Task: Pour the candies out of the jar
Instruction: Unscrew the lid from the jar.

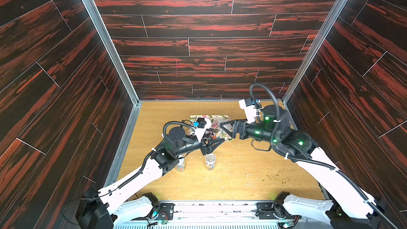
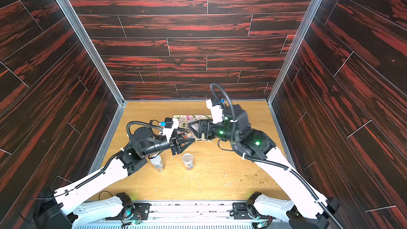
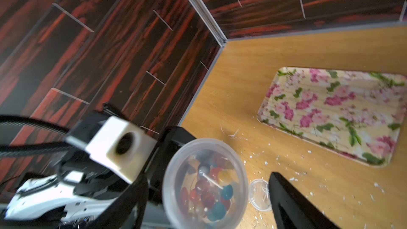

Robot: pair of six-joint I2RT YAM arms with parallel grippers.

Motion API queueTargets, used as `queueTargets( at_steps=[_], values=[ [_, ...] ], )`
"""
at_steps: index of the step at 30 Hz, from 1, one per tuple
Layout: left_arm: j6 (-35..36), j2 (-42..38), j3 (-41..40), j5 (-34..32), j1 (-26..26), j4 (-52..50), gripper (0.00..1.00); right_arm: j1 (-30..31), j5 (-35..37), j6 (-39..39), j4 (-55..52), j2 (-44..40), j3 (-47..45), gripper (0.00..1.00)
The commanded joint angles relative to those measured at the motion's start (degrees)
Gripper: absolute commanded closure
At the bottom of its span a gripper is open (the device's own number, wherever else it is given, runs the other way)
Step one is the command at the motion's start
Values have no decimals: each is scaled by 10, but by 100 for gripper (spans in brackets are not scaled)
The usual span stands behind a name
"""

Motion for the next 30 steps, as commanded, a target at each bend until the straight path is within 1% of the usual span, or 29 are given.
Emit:
queueTargets(
  at_steps=[1,7,14,16,20,24,28,30],
  values=[
    [6,-3,10,0,3,11,63,11,63,44,-12,6,15,15],
    [6,-3,8,1,3,12,63,19,77,50,-10,16,19,17],
    [6,-2,7,1,3,13,63,20,71,49,-5,31,38,18],
    [6,-2,6,2,3,12,63,20,67,48,-6,35,41,19],
    [7,-4,5,0,3,12,63,20,62,46,-8,35,40,27],
    [7,-4,5,-1,3,12,63,20,55,42,-16,33,37,31],
    [5,-4,4,-1,3,15,63,20,53,29,-18,24,29,42],
    [5,-4,3,-1,3,16,63,20,47,14,-12,19,22,45]
  ],
)
